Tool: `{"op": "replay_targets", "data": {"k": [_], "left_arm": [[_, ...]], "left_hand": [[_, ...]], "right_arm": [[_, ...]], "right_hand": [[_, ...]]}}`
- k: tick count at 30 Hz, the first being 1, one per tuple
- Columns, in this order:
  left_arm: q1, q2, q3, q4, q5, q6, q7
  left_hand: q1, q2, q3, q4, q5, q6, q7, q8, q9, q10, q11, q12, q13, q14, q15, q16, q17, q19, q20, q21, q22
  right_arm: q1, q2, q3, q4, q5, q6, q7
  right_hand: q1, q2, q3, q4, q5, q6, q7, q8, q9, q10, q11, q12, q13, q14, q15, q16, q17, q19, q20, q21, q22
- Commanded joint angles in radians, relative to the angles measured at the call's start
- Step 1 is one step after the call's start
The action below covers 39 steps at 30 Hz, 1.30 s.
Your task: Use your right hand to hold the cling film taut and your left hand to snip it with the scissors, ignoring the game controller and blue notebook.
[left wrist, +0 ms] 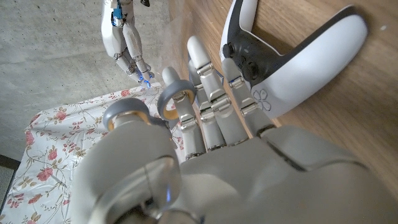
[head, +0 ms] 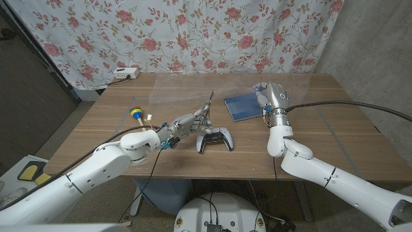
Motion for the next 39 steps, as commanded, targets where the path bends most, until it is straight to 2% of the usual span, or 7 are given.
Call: {"op": "replay_targets", "data": {"k": [1,3,6,8,10,20,39], "left_arm": [[0.014,-0.002,-0.004,-0.001,-0.004,-0.016,0.004],[0.017,-0.002,-0.006,-0.002,-0.005,-0.019,0.005],[0.023,-0.002,-0.008,-0.004,-0.004,-0.025,0.009],[0.029,-0.002,-0.010,-0.007,-0.003,-0.028,0.015],[0.032,-0.002,-0.011,-0.007,-0.003,-0.031,0.016],[0.039,-0.002,-0.012,-0.006,0.005,-0.055,0.005],[0.089,0.008,-0.032,-0.044,0.052,-0.104,0.053]], "left_hand": [[0.048,0.018,0.054,-0.013,0.014,-0.018,0.013,-0.004,0.014,0.044,-0.049,0.003,0.011,-0.012,0.004,-0.007,0.003,-0.013,0.005,0.014,0.007],[0.066,0.019,0.083,-0.018,0.021,-0.023,0.014,-0.004,0.021,0.041,-0.046,0.003,0.015,-0.013,0.004,-0.008,0.003,-0.016,0.007,0.018,0.008],[0.071,0.014,0.100,-0.018,0.023,-0.021,0.011,-0.003,0.024,0.045,-0.049,0.003,0.014,-0.010,0.004,-0.009,0.003,-0.017,0.006,0.021,0.009],[0.047,-0.018,0.094,-0.008,0.015,-0.010,0.008,-0.008,0.015,0.053,-0.050,0.000,0.006,-0.003,0.001,-0.009,0.000,-0.011,-0.001,0.027,0.009],[0.036,-0.026,0.091,-0.003,0.011,-0.008,0.006,-0.009,0.014,0.055,-0.051,-0.001,0.005,0.000,0.000,-0.009,-0.002,-0.011,-0.002,0.028,0.009],[0.054,-0.014,0.119,-0.015,0.010,-0.006,0.005,-0.010,0.016,0.050,-0.053,0.000,0.013,-0.001,0.002,-0.014,-0.005,-0.015,-0.003,0.033,0.008],[0.045,-0.035,0.130,-0.021,-0.001,-0.001,-0.001,-0.012,0.018,0.055,-0.058,-0.003,0.013,0.004,-0.005,-0.021,-0.011,-0.017,-0.008,0.042,0.007]], "right_arm": [[-0.004,-0.003,0.001,-0.006,-0.002,-0.005,-0.003],[-0.004,-0.005,0.000,-0.007,-0.002,-0.005,0.000],[-0.005,-0.002,0.002,-0.009,-0.002,-0.012,-0.002],[-0.004,-0.004,0.000,-0.009,-0.004,-0.013,-0.001],[-0.005,-0.005,0.000,-0.010,-0.004,-0.011,0.000],[-0.006,-0.002,-0.001,-0.013,-0.008,-0.023,-0.002],[-0.005,-0.008,-0.001,-0.016,-0.008,-0.023,0.006]], "right_hand": [[0.008,0.001,-0.002,0.001,0.001,0.010,-0.001,-0.002,0.006,0.012,0.000,0.002,0.004,0.009,-0.187,-0.004,0.003,-0.005,-0.033,0.009,0.000],[0.008,0.001,-0.002,0.002,0.000,0.009,-0.001,-0.002,0.006,0.012,0.000,0.002,0.003,0.009,-0.187,-0.005,0.003,-0.005,-0.032,0.010,0.000],[0.008,0.001,-0.002,0.002,0.001,0.008,-0.001,-0.003,0.006,0.013,0.000,0.001,0.002,0.008,-0.187,-0.006,0.003,-0.006,-0.033,0.011,0.000],[0.007,0.001,-0.003,0.002,0.000,0.010,0.000,-0.002,0.006,0.013,0.000,0.001,0.002,0.009,-0.187,-0.006,0.004,-0.006,-0.033,0.012,0.000],[0.008,0.001,-0.003,0.002,0.000,0.009,0.000,-0.003,0.006,0.013,0.000,0.002,0.003,0.009,-0.187,-0.006,0.004,-0.007,-0.033,0.013,0.000],[0.009,0.001,-0.003,0.001,0.001,0.011,0.002,-0.003,0.006,0.013,0.000,0.001,0.003,0.010,-0.187,-0.009,0.005,-0.007,-0.032,0.018,-0.001],[0.008,0.001,-0.005,0.002,0.001,0.008,0.004,-0.005,0.006,0.015,0.000,0.000,0.002,0.012,-0.187,-0.012,0.007,-0.010,-0.031,0.026,-0.002]]}}
